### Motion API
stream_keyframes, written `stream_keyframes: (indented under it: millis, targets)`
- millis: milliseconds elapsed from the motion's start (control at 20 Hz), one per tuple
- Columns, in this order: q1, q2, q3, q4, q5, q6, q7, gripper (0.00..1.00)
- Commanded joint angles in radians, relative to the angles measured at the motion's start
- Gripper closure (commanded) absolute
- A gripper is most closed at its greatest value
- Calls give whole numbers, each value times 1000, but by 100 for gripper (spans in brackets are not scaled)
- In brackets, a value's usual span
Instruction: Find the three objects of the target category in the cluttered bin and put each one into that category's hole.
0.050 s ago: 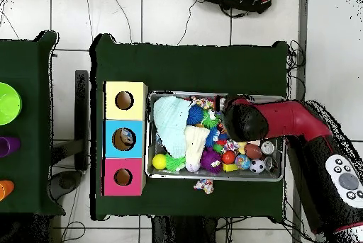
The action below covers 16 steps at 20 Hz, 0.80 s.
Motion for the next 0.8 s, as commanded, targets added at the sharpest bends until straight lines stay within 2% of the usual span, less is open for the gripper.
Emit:
stream_keyframes:
  millis: [50,150,450,800]
  targets:
    - [15,-12,-93,140,-161,-88,-86,0]
    - [13,-17,-103,142,-177,-97,-88,0]
    - [38,-32,-155,145,-205,-133,-20,0]
    - [31,14,-166,100,-199,-133,-30,0]
